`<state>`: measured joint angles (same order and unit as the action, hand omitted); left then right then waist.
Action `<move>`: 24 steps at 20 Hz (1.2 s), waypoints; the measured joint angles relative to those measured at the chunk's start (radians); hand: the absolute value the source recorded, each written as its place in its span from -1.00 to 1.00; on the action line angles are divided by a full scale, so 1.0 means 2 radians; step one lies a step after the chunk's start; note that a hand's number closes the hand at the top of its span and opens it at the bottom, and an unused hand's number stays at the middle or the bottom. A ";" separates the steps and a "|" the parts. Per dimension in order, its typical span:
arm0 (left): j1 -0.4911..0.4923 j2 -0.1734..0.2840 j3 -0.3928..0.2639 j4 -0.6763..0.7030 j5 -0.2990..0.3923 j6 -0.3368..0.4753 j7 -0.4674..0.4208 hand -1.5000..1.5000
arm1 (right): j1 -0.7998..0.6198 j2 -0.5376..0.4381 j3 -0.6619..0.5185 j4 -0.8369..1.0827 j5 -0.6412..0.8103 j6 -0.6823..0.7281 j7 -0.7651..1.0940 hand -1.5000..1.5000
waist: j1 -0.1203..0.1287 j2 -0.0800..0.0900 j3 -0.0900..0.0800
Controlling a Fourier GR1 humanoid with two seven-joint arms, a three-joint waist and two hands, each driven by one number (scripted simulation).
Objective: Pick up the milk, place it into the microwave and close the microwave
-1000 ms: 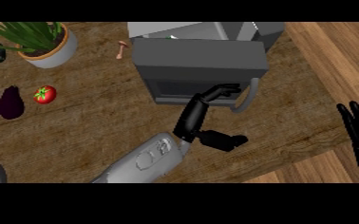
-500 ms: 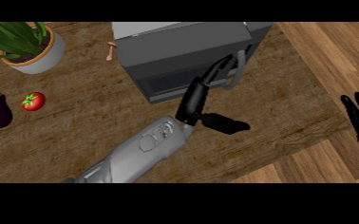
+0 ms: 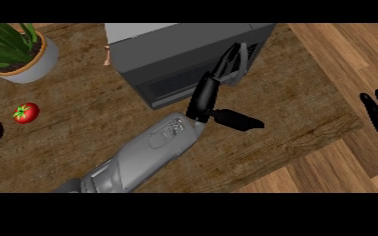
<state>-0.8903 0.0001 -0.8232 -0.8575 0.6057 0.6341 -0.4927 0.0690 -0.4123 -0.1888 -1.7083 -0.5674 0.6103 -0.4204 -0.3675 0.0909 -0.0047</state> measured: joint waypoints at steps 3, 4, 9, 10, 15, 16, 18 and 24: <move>-0.007 0.000 -0.002 0.008 0.009 0.002 -0.009 -1.00 | -0.008 -0.008 -0.003 -0.001 -0.008 0.002 0.006 -1.00 | -0.005 0.001 0.000; -0.008 0.001 -0.003 0.010 0.012 0.003 -0.013 -1.00 | -0.010 -0.009 -0.003 -0.001 -0.012 0.003 0.008 -1.00 | -0.007 0.002 0.000; -0.010 0.003 -0.005 0.017 0.028 0.007 -0.030 -1.00 | -0.018 -0.017 -0.007 0.001 -0.025 0.003 0.017 -1.00 | -0.013 0.002 0.000; -0.010 0.003 -0.006 0.017 0.030 0.008 -0.035 -1.00 | -0.020 -0.019 -0.008 0.001 -0.027 0.003 0.019 -1.00 | -0.014 0.003 0.000; -0.010 0.005 -0.010 0.022 0.044 0.013 -0.051 -1.00 | -0.027 -0.029 -0.012 0.003 -0.040 0.004 0.028 -1.00 | -0.020 0.003 0.000; -0.011 0.005 -0.011 0.023 0.047 0.014 -0.053 -1.00 | -0.027 -0.031 -0.012 0.004 -0.042 0.005 0.030 -1.00 | -0.021 0.003 0.000; -0.011 0.005 -0.013 0.025 0.052 0.016 -0.059 -1.00 | -0.030 -0.034 -0.014 0.005 -0.045 0.005 0.033 -1.00 | -0.022 0.003 0.001; -0.014 0.004 -0.019 0.031 0.066 0.019 -0.075 -1.00 | -0.039 -0.043 -0.015 0.008 -0.059 0.008 0.042 -1.00 | -0.024 0.004 0.001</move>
<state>-0.9181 0.0088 -0.8610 -0.7956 0.7384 0.6719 -0.6436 -0.0099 -0.4978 -0.2189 -1.6933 -0.6845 0.6260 -0.3360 -0.4158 0.0983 -0.0030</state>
